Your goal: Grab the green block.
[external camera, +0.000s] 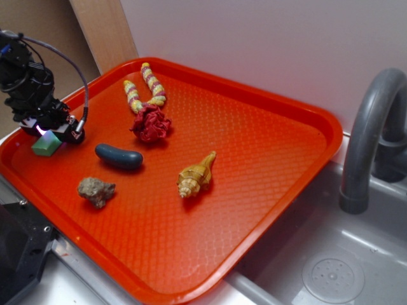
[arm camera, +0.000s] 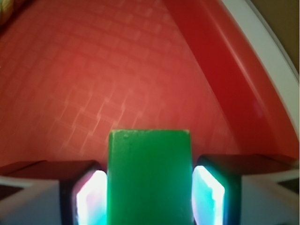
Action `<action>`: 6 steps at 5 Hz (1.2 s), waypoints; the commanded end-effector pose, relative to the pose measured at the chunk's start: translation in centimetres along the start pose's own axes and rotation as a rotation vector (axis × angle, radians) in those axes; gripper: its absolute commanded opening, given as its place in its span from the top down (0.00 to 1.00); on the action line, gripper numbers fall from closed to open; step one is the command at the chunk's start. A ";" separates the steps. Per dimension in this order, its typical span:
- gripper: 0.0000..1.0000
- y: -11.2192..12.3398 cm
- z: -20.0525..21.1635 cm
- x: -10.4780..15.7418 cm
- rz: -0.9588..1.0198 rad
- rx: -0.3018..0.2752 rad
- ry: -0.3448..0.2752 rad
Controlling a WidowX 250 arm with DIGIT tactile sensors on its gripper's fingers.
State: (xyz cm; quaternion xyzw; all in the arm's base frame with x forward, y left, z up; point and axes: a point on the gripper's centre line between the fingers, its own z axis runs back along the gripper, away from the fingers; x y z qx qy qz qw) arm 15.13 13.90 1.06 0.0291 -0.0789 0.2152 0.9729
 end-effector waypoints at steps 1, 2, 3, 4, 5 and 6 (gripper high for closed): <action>1.00 -1.1 -0.2 -2.3 -0.092 -0.077 0.050; 1.00 -3.0 4.4 -0.5 -0.186 0.029 0.019; 1.00 -7.5 9.1 1.4 -0.289 0.094 0.001; 1.00 -11.1 13.2 2.4 -0.330 0.076 -0.018; 1.00 -13.9 16.9 3.5 -0.333 0.044 -0.051; 1.00 -15.9 20.6 4.4 -0.344 0.012 -0.075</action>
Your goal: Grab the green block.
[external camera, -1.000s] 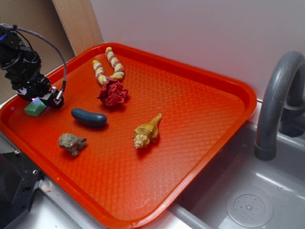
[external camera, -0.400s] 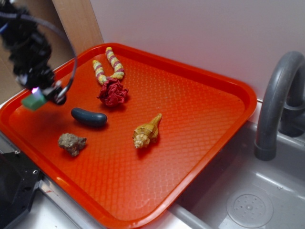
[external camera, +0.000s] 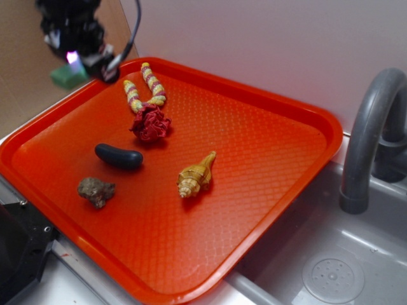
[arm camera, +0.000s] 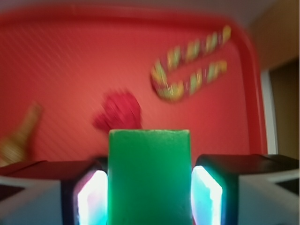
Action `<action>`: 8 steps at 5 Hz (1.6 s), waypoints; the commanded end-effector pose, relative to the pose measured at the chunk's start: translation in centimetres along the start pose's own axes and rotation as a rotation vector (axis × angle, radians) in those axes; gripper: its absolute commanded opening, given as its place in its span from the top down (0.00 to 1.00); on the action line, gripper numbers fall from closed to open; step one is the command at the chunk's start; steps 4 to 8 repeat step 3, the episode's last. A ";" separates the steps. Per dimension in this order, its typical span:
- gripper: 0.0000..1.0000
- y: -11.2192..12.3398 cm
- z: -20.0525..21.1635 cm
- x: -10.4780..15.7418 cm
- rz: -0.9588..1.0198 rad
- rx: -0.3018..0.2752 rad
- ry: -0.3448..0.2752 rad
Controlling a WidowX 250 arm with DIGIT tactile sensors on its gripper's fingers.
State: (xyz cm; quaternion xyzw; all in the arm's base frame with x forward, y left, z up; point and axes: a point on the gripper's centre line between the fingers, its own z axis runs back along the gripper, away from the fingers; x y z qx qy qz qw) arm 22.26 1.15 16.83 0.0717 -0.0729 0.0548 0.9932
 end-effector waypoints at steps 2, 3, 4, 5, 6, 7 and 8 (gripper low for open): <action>1.00 -1.4 9.0 1.7 -0.023 0.025 -0.186; 1.00 -0.5 8.6 1.3 -0.064 0.016 -0.202; 1.00 -0.5 8.6 1.3 -0.064 0.016 -0.202; 1.00 -0.5 8.6 1.3 -0.064 0.016 -0.202; 1.00 -0.5 8.6 1.3 -0.064 0.016 -0.202; 1.00 -0.5 8.6 1.3 -0.064 0.016 -0.202; 1.00 -0.5 8.6 1.3 -0.064 0.016 -0.202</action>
